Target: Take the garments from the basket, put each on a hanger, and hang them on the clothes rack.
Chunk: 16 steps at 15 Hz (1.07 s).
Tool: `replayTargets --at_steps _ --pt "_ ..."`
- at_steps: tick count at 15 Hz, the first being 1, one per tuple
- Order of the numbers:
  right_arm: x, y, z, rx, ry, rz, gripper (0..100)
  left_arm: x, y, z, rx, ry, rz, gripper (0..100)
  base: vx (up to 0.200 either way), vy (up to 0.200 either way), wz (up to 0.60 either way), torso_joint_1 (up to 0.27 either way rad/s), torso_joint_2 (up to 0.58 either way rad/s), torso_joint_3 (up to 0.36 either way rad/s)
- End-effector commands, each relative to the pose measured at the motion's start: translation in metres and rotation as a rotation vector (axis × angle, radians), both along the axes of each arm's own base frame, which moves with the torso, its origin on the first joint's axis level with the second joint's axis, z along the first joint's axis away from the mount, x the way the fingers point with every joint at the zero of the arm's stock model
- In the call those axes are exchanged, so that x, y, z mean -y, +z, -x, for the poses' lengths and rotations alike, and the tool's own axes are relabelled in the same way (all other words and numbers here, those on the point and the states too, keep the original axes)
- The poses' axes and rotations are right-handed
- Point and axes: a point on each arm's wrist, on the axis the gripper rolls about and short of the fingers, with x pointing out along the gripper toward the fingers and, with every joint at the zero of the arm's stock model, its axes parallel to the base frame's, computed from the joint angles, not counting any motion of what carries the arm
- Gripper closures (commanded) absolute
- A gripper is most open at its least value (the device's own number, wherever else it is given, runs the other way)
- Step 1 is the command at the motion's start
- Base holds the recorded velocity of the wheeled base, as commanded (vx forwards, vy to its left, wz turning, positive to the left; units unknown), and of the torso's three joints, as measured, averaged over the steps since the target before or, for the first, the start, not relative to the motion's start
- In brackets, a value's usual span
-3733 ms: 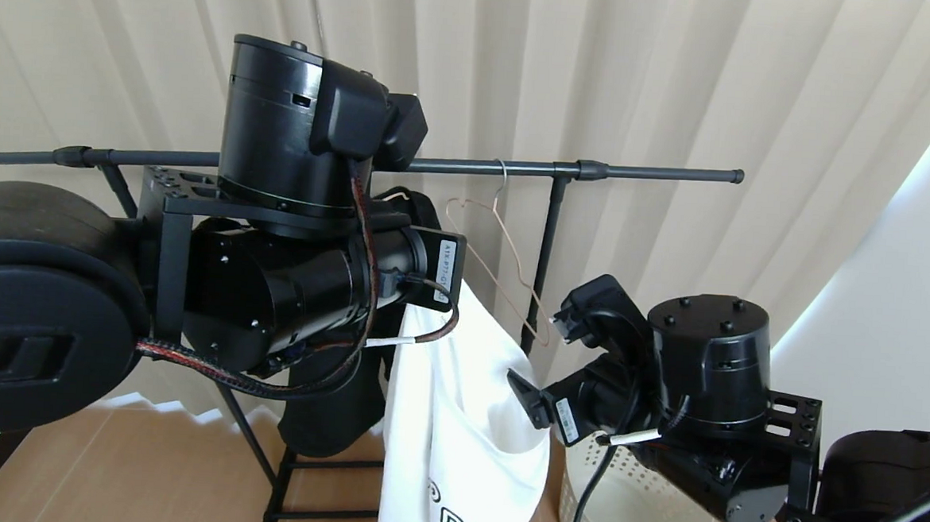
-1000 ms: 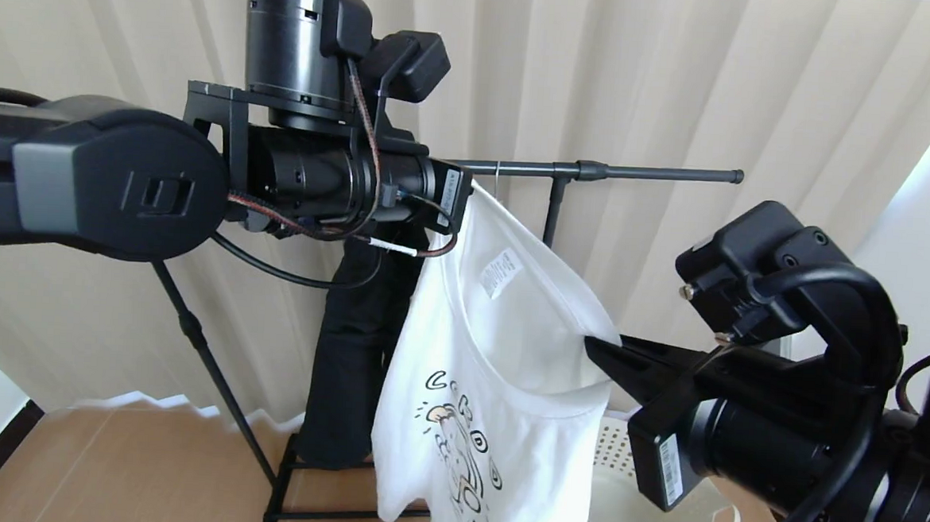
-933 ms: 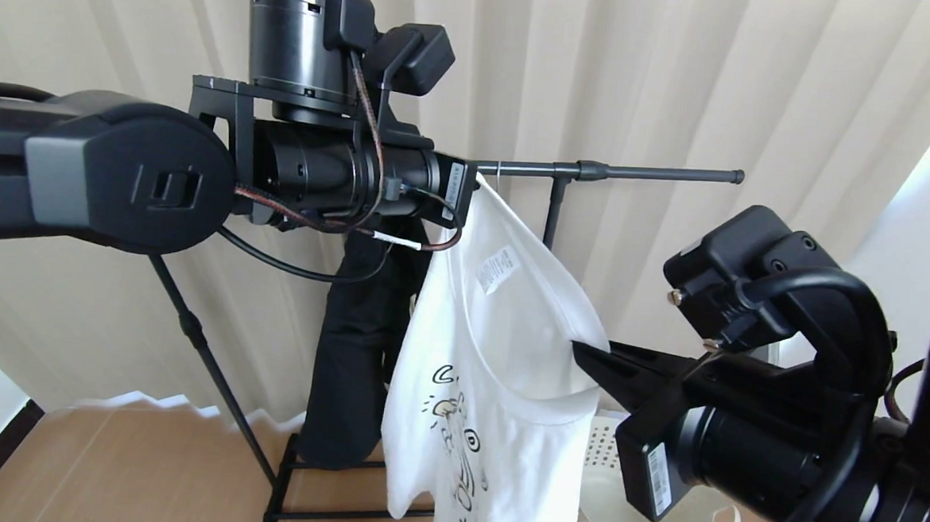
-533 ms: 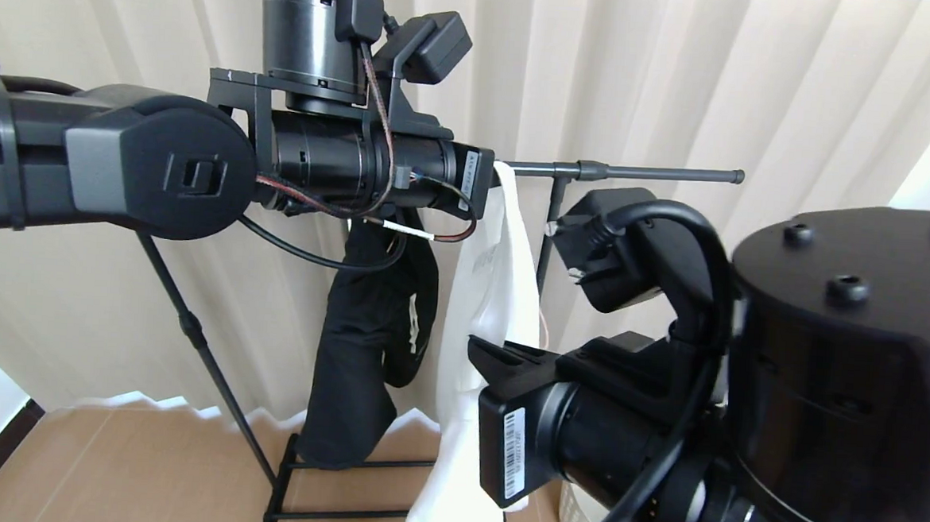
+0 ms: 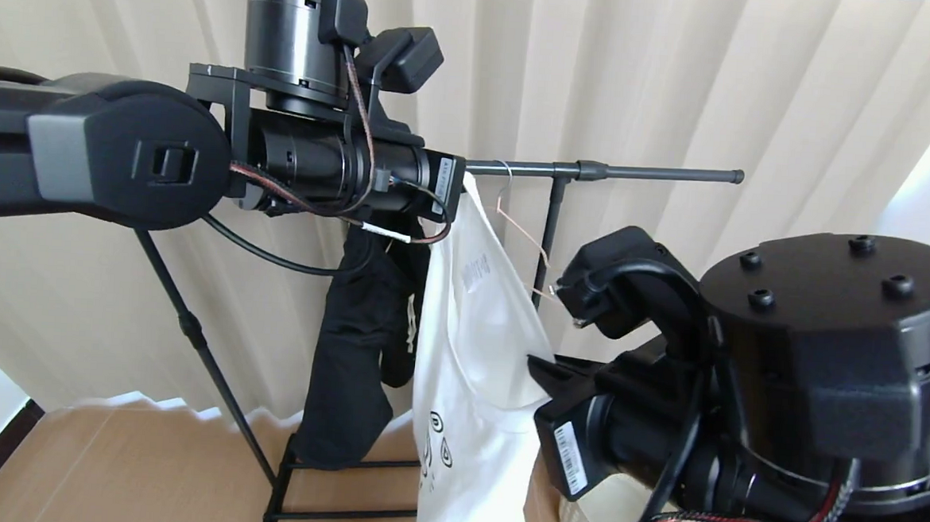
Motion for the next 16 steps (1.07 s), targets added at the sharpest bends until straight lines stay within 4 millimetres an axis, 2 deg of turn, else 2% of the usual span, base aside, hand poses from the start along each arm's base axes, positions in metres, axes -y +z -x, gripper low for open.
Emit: replayTargets --at_steps 1,2,4,6,8,9,11,13,14,16 --pt "0.028 0.003 -0.021 0.020 -0.102 0.037 100 -0.011 0.013 0.016 -0.005 0.042 -0.018 100 0.000 0.000 0.00 0.000 0.00 0.000" --pt "0.034 0.001 -0.034 0.020 -0.148 0.050 100 -0.016 0.015 0.024 -0.031 0.071 -0.049 100 0.000 0.000 0.00 0.000 0.00 0.000" --pt "0.032 -0.003 -0.060 0.014 -0.218 0.055 100 -0.022 0.012 0.045 -0.119 0.118 -0.120 100 0.000 0.000 0.00 0.000 0.00 0.000" --pt "0.023 -0.012 -0.083 0.002 -0.266 0.029 100 -0.024 0.001 0.066 -0.174 0.125 -0.196 100 0.000 0.000 0.00 0.000 0.00 0.000" --pt "0.008 -0.019 -0.108 0.035 -0.354 -0.044 100 -0.022 -0.018 0.087 -0.215 0.088 -0.262 100 0.000 0.000 0.00 0.000 0.00 0.000" --pt "0.005 -0.021 -0.114 0.041 -0.372 -0.054 100 -0.020 -0.023 0.092 -0.228 0.070 -0.277 100 0.000 0.000 0.00 0.000 0.00 0.000" --pt "-0.006 -0.019 -0.126 0.060 -0.403 -0.168 100 -0.009 -0.049 0.110 -0.285 0.001 -0.349 100 0.000 0.000 0.00 0.000 0.00 0.000" --pt "-0.010 -0.014 -0.130 0.078 -0.409 -0.230 100 0.000 -0.057 0.120 -0.314 -0.039 -0.361 100 0.000 0.000 0.00 0.000 0.00 0.000" --pt "-0.012 -0.011 -0.129 0.093 -0.405 -0.275 100 0.015 -0.062 0.125 -0.357 -0.043 -0.309 100 0.000 0.000 0.00 0.000 0.00 0.000" --pt "-0.021 -0.011 -0.123 0.099 -0.381 -0.303 100 0.045 -0.069 0.120 -0.412 -0.006 -0.167 100 0.000 0.000 0.00 0.000 0.00 0.000"
